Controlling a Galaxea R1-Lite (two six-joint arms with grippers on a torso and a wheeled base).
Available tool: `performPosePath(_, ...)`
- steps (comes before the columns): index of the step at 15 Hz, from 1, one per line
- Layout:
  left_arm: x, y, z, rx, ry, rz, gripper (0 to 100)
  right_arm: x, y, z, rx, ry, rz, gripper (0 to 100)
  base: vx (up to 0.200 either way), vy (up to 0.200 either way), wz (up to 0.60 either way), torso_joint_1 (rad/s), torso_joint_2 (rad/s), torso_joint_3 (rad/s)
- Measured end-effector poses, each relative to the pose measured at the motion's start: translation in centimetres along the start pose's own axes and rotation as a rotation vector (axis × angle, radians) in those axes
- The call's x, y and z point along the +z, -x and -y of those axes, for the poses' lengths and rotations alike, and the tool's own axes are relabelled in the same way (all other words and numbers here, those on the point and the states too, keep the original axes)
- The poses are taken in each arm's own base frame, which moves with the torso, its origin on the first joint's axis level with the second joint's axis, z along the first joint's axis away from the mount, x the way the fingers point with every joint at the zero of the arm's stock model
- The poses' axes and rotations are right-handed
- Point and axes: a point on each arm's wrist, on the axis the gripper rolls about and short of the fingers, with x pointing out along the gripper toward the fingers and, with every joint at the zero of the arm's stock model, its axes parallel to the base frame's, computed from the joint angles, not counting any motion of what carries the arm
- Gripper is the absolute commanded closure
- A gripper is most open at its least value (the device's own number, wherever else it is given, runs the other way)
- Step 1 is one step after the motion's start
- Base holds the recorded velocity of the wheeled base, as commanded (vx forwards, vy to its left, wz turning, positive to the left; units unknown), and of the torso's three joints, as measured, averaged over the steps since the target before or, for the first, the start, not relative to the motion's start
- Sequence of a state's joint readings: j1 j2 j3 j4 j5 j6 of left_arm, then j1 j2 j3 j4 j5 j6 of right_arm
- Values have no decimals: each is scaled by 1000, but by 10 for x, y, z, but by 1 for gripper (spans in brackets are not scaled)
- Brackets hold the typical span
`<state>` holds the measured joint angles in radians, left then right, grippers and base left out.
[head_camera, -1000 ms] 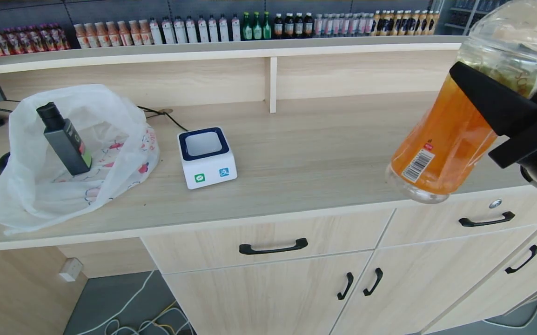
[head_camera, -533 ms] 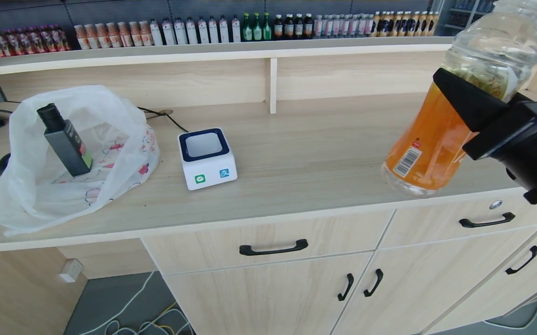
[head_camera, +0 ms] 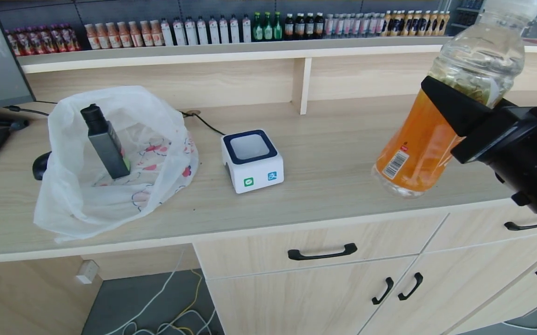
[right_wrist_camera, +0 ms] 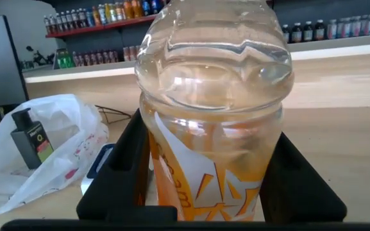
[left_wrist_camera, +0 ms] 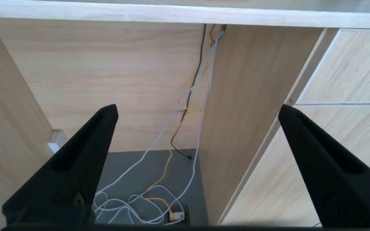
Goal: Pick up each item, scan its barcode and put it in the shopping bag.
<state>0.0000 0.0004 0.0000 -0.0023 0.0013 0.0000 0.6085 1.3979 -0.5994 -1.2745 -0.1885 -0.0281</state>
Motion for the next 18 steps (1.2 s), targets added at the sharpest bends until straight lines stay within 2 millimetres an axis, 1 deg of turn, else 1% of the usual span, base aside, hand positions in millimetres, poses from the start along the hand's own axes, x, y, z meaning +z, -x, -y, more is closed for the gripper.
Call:
performPosePath(8,0,0,0,0,0,0,0,0,-10,-2,5,-3,11,100,0,200,0,3,1,2)
performPosePath(12,0,0,0,-1,-3,0,0,-6,-14,-3,10,18,-4,100,0,0,0,0,0,0)
performPosePath(15,0,0,0,0,-3,1,0,-10,-17,-4,8,86,-11,100,0,0,0,0,0,0)
performPosePath(16,0,0,0,0,-3,1,0,-11,-19,-5,15,118,-16,100,0,0,0,0,0,0)
performPosePath(18,0,0,0,0,-3,0,0,-11,-29,-7,12,172,-5,100,0,0,0,0,0,0)
